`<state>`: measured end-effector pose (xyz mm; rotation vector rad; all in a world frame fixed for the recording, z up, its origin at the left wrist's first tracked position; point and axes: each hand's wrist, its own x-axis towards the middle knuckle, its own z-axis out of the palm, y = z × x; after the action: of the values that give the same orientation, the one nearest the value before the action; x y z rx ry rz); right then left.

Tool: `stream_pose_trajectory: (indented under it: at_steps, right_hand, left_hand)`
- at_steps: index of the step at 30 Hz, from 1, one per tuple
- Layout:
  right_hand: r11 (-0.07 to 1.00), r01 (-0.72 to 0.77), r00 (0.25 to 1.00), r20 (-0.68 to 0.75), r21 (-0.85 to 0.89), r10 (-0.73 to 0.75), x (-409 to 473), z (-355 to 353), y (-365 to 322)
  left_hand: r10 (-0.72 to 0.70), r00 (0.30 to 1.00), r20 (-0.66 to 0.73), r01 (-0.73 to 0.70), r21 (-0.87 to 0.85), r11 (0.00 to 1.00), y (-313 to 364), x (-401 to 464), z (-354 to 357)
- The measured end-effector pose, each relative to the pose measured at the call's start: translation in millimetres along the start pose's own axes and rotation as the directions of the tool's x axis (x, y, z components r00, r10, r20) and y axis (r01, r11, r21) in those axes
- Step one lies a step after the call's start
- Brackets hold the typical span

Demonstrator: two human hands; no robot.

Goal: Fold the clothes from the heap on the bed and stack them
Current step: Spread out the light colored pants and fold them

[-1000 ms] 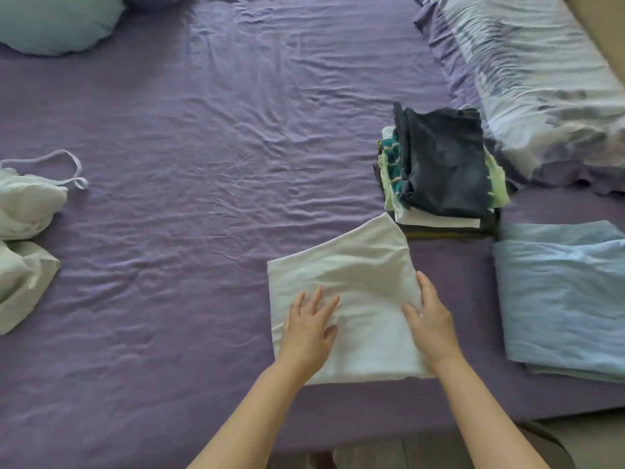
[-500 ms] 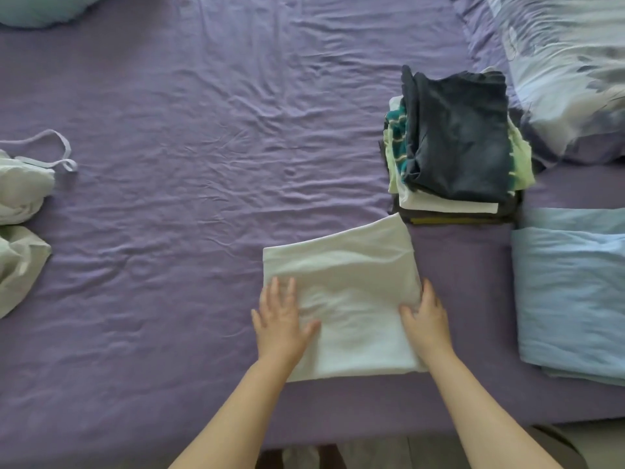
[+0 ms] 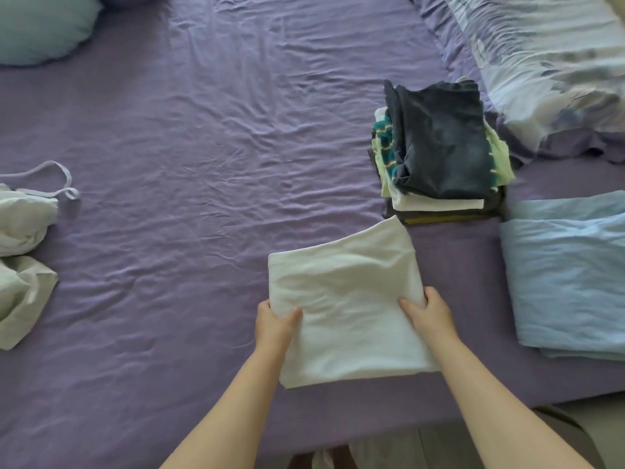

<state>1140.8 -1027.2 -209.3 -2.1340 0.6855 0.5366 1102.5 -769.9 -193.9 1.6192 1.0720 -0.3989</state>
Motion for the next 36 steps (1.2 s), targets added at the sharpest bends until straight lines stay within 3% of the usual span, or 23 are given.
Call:
stream_pose_trajectory:
  at_steps: [7, 17, 25, 30, 36]
  right_hand:
    - [0.994, 0.032, 0.993, -0.119, 0.1, -0.02, -41.9, -29.8, 1.4]
    - [0.995, 0.088, 0.953, -0.295, 0.055, -0.069, -81.9, -144.7, -8.9]
    - [0.991, 0.087, 0.926, -0.376, 0.103, -0.042, -62.5, -250.2, 15.6]
    - [0.986, 0.012, 0.94, -0.339, 0.167, 0.046, -32.6, -321.1, 40.7]
    - [0.997, -0.043, 0.934, -0.35, 0.07, 0.065, 18.2, -393.5, 77.2]
  left_hand:
    - [0.05, 0.995, 0.085, -0.049, -0.008, 0.999, 19.3, -31.4, -14.4]
    - [0.187, 0.939, 0.288, -0.195, -0.002, 0.981, 79.6, -110.2, 22.9]
    - [0.26, 0.849, 0.459, -0.314, 0.045, 0.948, 128.2, -170.8, 107.8]
    - [0.213, 0.793, 0.571, -0.265, 0.008, 0.964, 144.1, -199.4, 177.7]
    - [0.148, 0.77, 0.62, -0.236, 0.062, 0.97, 144.3, -215.0, 266.8]
